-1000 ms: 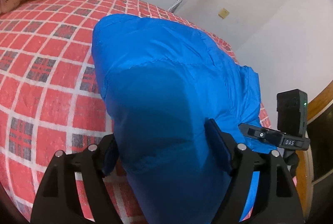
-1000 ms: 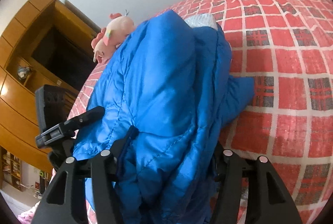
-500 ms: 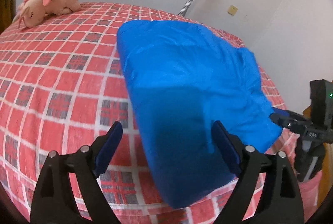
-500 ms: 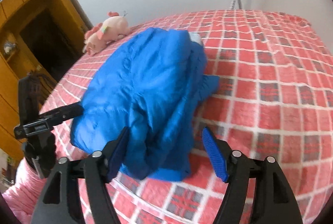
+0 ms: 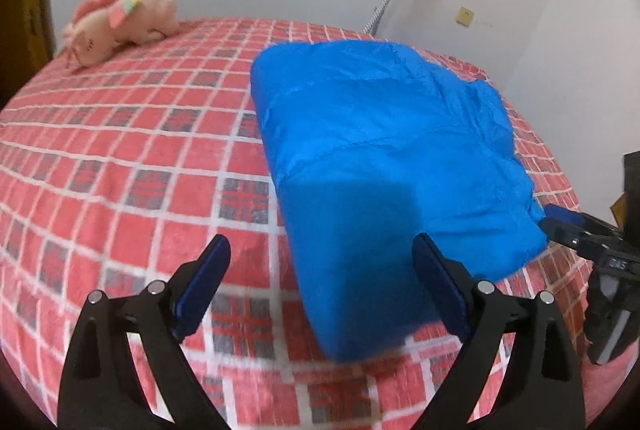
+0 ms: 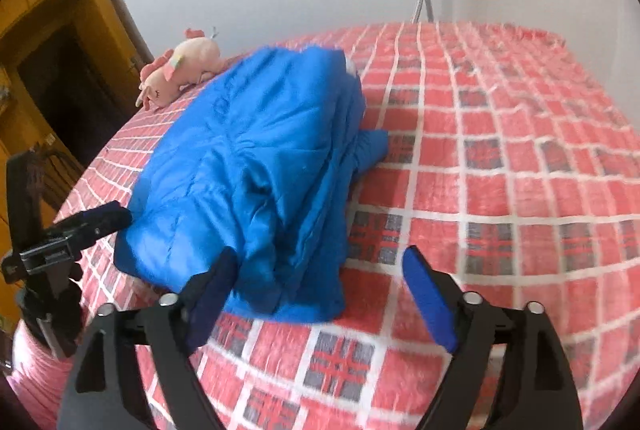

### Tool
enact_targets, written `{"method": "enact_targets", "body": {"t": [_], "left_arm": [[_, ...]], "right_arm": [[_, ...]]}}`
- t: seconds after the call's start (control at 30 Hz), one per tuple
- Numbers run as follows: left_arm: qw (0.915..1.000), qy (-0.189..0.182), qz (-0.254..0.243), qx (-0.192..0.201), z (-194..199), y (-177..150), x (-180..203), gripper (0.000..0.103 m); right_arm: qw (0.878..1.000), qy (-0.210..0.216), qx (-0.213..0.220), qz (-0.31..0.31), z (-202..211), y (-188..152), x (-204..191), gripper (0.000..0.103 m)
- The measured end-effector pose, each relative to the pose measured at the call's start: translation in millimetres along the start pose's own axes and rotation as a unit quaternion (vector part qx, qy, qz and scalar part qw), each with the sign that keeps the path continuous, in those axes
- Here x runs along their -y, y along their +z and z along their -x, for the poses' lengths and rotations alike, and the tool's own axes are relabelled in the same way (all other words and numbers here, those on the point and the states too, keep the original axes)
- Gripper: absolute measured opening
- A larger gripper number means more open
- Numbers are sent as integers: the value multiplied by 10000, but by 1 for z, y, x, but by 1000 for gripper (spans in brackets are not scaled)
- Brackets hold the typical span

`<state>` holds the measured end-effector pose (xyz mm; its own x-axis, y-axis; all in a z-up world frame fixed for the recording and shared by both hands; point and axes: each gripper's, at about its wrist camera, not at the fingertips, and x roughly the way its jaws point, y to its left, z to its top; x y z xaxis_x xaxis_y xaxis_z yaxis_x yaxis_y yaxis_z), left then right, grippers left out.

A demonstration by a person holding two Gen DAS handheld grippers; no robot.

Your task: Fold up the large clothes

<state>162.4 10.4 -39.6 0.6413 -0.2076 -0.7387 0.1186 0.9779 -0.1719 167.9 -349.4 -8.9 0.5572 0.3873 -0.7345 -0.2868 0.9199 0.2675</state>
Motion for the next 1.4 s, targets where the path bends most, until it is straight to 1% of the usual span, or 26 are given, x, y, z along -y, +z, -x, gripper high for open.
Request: {"method": "enact_targets", "body": {"t": [0.07,0.13,0.27,0.33,0.4,0.43,0.53,0.67,0.8,0.93,1.07,1.4], "left_arm": [[9999,59,-84,16,8,-6,7,92],[9997,172,-193,35,15,-14,15,96],[9990,413,-160,86,28,-27,24,97],[9991,405,-78,132,35,-33,26,97],[9995,307,9,105,40,-39,27,97],[9995,317,44,78,43,-42,26,97],[9987,492,18,99,50,-50,27,97],[9981,602,-54,76,61,-61,30,97],[9975,697,-118,75,70,-71,32,97],[9971,741,-137,93,80,-77,31,97],[9952,939,-231,159,92,-82,32,97],[9938,1027,-308,304,121,-90,36,97]], "right_arm": [[10000,3,30,41,12,-8,-6,99],[10000,-67,4,65,16,-15,-12,99],[9998,-176,-21,93,26,-28,-21,99],[9997,-187,15,131,31,-35,-27,99],[9996,-207,57,164,34,-40,-32,99],[9996,-234,58,169,36,-43,-35,99],[9996,-229,43,144,42,-51,-40,99],[9993,-352,32,127,48,-59,-46,99],[9992,-372,44,118,54,-67,-52,99],[9987,-484,40,151,60,-74,-60,99],[9981,-593,57,167,68,-79,-67,99],[9972,-695,195,180,92,-86,-76,99]]}}
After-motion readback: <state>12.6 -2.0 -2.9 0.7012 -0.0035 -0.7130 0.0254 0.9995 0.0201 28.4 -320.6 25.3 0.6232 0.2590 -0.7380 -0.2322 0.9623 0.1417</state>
